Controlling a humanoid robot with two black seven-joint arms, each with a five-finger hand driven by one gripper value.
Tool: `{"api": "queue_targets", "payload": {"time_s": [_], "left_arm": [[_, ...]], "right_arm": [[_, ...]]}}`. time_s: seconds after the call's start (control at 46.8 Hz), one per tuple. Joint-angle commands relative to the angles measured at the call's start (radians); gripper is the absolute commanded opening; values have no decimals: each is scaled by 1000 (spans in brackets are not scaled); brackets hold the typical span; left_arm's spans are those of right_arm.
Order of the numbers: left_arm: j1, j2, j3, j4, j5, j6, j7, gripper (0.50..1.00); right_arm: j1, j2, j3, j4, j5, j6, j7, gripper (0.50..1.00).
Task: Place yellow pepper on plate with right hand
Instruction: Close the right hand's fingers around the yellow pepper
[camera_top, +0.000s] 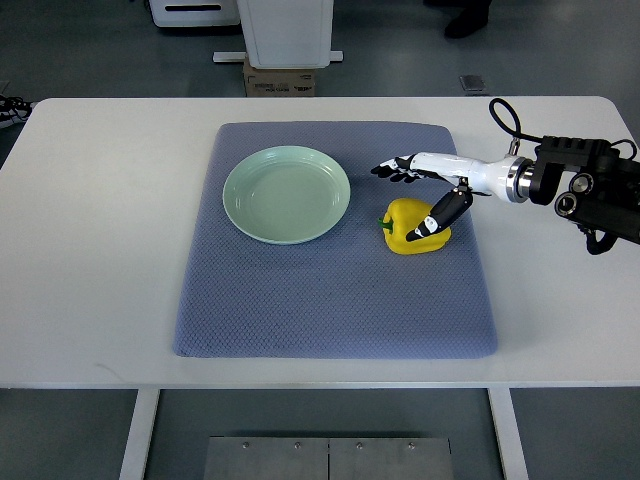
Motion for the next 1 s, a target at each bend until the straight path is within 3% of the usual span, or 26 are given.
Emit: {"api": "queue_targets", "payload": {"time_s": [0.0, 0.984], "left_arm": [[0, 0, 0, 0, 0, 0, 0, 1000], [0, 0, 0, 0, 0, 0, 0, 1000]], "right_arm": [[4, 0, -15, 1, 0, 0, 0, 920], [-7, 20, -83, -23, -3, -26, 8, 891]]}}
